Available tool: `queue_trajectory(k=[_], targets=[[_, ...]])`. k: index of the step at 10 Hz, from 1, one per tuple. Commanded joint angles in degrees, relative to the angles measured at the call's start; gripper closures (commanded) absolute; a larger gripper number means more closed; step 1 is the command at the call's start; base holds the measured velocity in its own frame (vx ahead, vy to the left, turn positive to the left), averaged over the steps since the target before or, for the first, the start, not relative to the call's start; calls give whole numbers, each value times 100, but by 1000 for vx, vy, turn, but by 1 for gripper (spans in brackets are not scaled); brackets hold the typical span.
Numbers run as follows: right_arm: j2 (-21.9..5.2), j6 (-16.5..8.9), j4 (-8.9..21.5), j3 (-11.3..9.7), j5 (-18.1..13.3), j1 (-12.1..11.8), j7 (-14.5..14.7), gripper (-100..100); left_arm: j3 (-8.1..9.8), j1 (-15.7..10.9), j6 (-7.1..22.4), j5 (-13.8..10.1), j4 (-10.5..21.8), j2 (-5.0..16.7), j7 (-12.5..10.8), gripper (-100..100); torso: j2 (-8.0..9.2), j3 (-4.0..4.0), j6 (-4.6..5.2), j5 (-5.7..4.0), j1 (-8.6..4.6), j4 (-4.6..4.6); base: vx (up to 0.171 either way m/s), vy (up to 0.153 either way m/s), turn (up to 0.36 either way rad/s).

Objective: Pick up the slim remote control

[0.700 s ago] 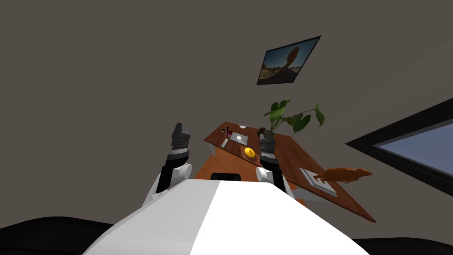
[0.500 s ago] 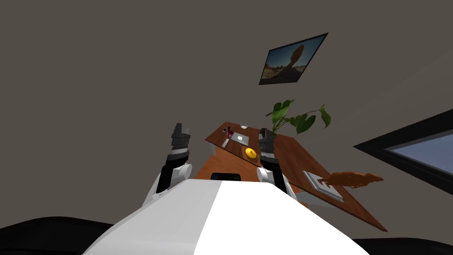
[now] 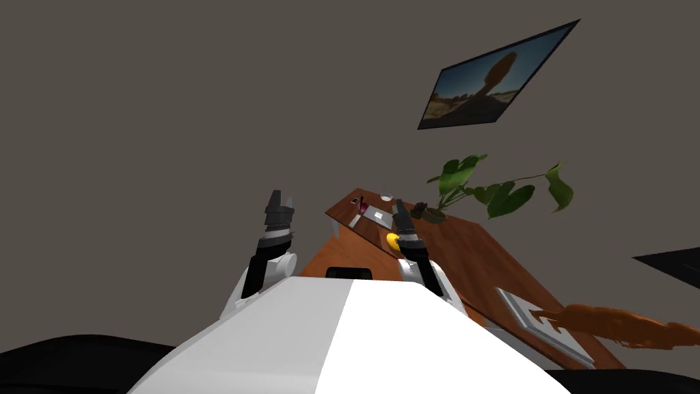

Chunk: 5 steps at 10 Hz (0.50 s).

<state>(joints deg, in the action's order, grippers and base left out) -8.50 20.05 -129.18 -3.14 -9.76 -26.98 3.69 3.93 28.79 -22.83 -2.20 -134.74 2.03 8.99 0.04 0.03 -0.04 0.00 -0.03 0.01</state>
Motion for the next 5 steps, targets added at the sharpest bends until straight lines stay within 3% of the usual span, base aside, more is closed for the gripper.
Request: queue_trajectory(k=[1, 5], targets=[[-69, -5, 41, -82, -206, 7, 46, -100, 0, 0, 0, 0, 0, 0, 0, 0, 0, 0, 0, 0, 0, 0, -10, -9, 132], [-531, -222, 59, -361, -908, 105, 132, -100, 1, 1, 0, 0, 0, 0, 0, 0, -2, -1, 6, 0, -1, -1, -9, -3, 253]])
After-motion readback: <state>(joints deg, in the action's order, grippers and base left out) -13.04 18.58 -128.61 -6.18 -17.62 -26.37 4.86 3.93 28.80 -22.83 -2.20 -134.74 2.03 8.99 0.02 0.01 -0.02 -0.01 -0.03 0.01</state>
